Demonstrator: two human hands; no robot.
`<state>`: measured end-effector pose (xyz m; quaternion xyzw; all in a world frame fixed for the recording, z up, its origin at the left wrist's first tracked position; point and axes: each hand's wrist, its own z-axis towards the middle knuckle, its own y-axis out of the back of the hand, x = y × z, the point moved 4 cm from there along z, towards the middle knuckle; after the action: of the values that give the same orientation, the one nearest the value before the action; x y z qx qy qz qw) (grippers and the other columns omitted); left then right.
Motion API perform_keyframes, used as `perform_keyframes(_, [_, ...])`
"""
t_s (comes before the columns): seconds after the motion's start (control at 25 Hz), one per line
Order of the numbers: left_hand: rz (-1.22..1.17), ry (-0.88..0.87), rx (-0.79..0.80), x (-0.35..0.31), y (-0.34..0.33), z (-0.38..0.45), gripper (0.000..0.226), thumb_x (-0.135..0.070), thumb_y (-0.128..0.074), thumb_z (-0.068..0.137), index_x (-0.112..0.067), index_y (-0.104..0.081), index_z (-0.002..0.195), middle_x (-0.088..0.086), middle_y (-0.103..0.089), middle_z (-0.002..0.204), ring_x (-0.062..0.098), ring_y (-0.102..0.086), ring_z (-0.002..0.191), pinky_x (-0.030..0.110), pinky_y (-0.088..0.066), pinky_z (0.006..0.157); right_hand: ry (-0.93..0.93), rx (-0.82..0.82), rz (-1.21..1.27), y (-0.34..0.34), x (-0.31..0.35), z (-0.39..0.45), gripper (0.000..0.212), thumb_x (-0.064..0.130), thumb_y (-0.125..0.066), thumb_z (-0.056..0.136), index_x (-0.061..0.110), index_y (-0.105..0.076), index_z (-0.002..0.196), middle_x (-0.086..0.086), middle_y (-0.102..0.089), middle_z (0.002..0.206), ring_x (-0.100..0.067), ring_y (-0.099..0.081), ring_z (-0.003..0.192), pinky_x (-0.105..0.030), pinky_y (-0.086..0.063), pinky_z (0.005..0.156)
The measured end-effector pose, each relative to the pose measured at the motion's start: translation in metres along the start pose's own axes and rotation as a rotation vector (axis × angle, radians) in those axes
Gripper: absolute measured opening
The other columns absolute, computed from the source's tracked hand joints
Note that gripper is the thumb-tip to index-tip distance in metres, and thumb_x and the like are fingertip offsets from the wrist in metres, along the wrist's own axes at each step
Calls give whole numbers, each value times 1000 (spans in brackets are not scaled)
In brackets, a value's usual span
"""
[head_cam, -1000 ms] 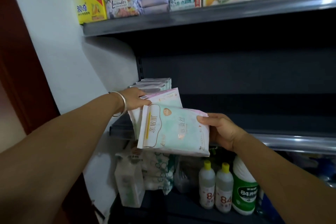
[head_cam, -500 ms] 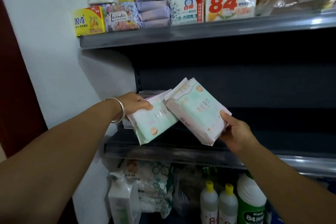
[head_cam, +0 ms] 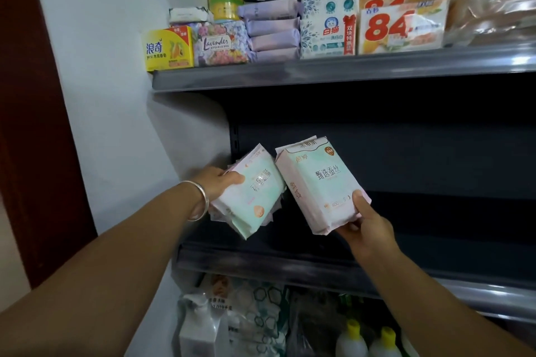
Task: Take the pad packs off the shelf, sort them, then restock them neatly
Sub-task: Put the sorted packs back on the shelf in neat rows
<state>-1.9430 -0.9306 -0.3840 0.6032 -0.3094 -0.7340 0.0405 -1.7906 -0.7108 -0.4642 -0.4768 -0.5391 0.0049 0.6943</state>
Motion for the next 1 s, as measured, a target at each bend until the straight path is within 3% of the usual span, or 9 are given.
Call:
perform_keyframes(0.16, [-169,-39,-84,0,-1,7,24,-29,-56,91,-6,-60,96,1,-62,70,16,-57,58,14,-40,34,-22,143,35,-19,-9,2,24,16,-66,84,3,-62,104,-11,-68,106,-25,-67,95,-40,-60,70])
perform_keyframes(0.2, [-207,-32,-97,1,-1,8,26,-31,-57,90,-5,-61,95,2,-64,72,17,-60,59,16,-45,39,-35,193,18,-25,-13,1,27,15,-67,82,3,-63,105,-12,-70,106,-25,-67,96,-40,-60,73])
perform_keyframes(0.28, [-300,-6,-110,4,-3,12,31,-37,-61,87,-6,-63,90,7,-68,80,26,-66,71,31,-58,66,-66,256,-18,-33,-22,2,32,15,-68,77,2,-64,106,-11,-72,105,-25,-69,95,-40,-59,79])
perform_keyframes(0.36, [-356,33,-101,7,-4,16,35,-45,-66,82,-10,-64,85,10,-71,89,30,-67,84,41,-54,85,-84,258,-15,-36,-29,5,29,14,-68,79,2,-64,105,-11,-73,101,-26,-69,95,-43,-57,82])
perform_keyframes(0.56, [-410,85,3,8,-7,20,29,-31,-73,78,-7,-63,90,8,-70,86,22,-66,76,31,-55,65,-102,270,-69,-32,-31,16,44,13,-70,73,1,-61,114,-15,-70,110,-30,-67,102,-45,-55,88])
perform_keyframes(0.68, [-443,60,-76,8,-6,28,23,-27,-72,79,-8,-63,89,9,-69,86,23,-66,73,30,-56,64,-95,284,-172,-35,-28,18,27,13,-65,83,6,-64,109,-11,-71,104,-26,-67,96,-38,-55,82])
perform_keyframes(0.84, [-528,30,-173,3,-9,29,21,-30,-68,82,-11,-59,80,5,-66,79,17,-62,63,19,-50,40,-48,220,-124,-40,-21,19,17,12,-62,84,10,-64,101,-7,-70,98,-21,-66,87,-30,-51,67])
perform_keyframes(0.92, [-585,45,-229,7,-9,32,26,-34,-69,80,-10,-61,86,7,-68,84,20,-64,67,24,-54,51,-51,196,-85,-40,-20,19,24,9,-64,84,8,-61,107,-8,-70,103,-23,-67,91,-34,-54,72])
perform_keyframes(1.0, [-648,62,-257,12,-10,33,41,-38,-72,77,-6,-63,100,10,-70,95,27,-68,80,36,-58,71,-52,190,-66,-39,-19,19,40,6,-67,81,7,-55,119,-10,-68,112,-27,-66,100,-42,-56,82])
